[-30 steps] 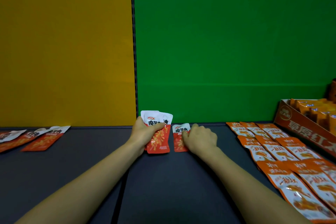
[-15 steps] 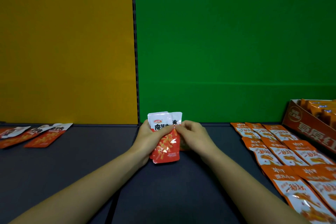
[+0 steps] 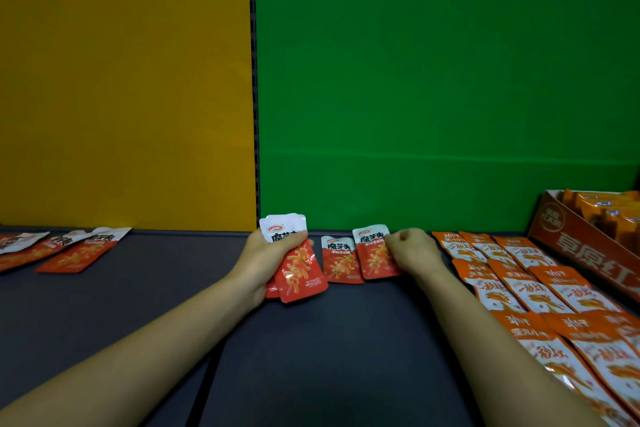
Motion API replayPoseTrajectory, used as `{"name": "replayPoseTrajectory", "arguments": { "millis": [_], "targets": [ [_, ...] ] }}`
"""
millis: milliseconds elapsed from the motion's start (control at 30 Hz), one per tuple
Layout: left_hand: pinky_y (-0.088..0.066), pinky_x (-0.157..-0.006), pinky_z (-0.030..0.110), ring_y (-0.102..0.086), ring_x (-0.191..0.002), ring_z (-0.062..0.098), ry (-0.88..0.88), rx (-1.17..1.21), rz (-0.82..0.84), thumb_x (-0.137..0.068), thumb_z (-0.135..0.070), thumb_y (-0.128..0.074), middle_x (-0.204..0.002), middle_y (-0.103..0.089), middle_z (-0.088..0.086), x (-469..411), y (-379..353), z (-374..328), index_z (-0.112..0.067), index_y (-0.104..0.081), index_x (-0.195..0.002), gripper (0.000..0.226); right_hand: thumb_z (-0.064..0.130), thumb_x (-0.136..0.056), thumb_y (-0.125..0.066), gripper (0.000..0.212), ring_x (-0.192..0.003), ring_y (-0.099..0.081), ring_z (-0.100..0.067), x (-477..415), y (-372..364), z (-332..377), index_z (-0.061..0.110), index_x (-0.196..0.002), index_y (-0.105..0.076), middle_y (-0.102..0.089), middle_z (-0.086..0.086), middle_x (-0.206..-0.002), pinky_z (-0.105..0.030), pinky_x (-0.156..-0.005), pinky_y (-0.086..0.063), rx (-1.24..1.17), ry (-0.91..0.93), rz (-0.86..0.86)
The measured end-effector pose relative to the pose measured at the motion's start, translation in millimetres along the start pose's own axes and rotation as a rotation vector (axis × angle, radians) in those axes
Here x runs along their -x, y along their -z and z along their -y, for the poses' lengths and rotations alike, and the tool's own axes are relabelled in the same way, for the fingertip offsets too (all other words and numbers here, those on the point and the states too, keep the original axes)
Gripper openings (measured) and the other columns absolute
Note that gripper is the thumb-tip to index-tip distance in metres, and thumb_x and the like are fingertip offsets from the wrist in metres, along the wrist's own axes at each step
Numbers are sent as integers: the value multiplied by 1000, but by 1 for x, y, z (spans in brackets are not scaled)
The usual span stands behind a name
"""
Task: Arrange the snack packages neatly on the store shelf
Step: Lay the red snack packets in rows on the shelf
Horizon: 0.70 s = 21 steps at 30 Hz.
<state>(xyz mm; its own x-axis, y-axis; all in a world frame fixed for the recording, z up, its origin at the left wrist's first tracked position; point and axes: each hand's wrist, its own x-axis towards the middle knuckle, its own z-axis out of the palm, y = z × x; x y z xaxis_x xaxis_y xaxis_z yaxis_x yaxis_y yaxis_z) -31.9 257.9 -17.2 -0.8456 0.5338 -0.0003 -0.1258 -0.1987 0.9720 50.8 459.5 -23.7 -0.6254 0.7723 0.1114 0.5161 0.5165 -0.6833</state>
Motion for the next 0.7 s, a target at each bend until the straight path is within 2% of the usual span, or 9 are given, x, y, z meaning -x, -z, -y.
{"name": "replayPoseTrajectory", "arguments": {
  "millis": [133, 233, 333, 400, 500, 567, 600, 700],
  "targets": [
    [-54, -49, 19, -69, -55, 7, 18, -8, 7, -84, -13, -66, -83, -71, 6, 3, -2, 0, -12, -60, -106, 23, 29, -89, -46, 38, -79, -52, -27, -2, -5, -4, 14, -54, -45, -56, -8, -82, -28, -70, -38, 81, -35, -11],
    [-54, -48, 19, -68, -54, 7, 22, -15, 8, -84, -13, -66, -82, -71, 7, 5, -3, -1, -12, -59, -106, 23, 32, -90, -44, 34, -86, -56, -29, 1, -4, -5, 16, -60, -45, -55, -8, -85, -29, -70, -38, 164, -20, -18],
    [-54, -49, 20, -69, -55, 7, 23, -25, 8, -84, -14, -66, -84, -71, 7, 6, -2, -2, -12, -59, -108, 25, 35, -92, -43, 28, -99, -59, -32, 6, -4, -3, 13, -79, -55, -61, -12, -98, -29, -70, -37, 252, 27, -47],
    [-54, -49, 20, -69, -55, 7, 25, -31, 6, -84, -14, -67, -85, -71, 7, 6, -2, -3, -12, -59, -109, 26, 36, -92, -42, 33, -105, -57, -32, 8, -3, -2, 9, -95, -60, -62, -13, -111, -31, -73, -39, 321, 43, -60],
    [-54, -48, 20, -69, -55, 7, 30, -23, 11, -84, -15, -67, -85, -71, 6, 8, -4, -4, -13, -59, -106, 24, 39, -94, -41, 40, -112, -55, -33, 15, 8, 1, 8, -114, -56, -59, -15, -121, -34, -84, -43, 422, 62, -118],
    [-54, -49, 21, -69, -56, 8, 34, -26, 17, -84, -15, -67, -86, -71, 7, 9, -5, -4, -15, -61, -100, 17, 39, -95, -40, 38, -109, -57, -33, 19, 17, 8, 9, -109, -58, -62, -16, -118, -35, -84, -44, 369, 131, -154],
    [-55, -50, 21, -68, -56, 9, 32, -26, 20, -84, -15, -67, -86, -71, 7, 10, -6, -4, -16, -61, -96, 13, 42, -94, -41, 37, -107, -58, -33, 22, 19, 13, 12, -103, -61, -64, -15, -114, -35, -84, -45, 290, 186, -113],
    [-55, -55, 24, -68, -61, 13, 28, -25, 25, -83, -15, -68, -86, -70, 8, 12, -10, -3, -15, -62, -95, 13, 58, -87, -45, 44, -92, -65, -26, 41, 13, 33, 20, -73, -63, -71, -5, -91, -35, -85, -50, 65, 308, 193]
  ]
}}
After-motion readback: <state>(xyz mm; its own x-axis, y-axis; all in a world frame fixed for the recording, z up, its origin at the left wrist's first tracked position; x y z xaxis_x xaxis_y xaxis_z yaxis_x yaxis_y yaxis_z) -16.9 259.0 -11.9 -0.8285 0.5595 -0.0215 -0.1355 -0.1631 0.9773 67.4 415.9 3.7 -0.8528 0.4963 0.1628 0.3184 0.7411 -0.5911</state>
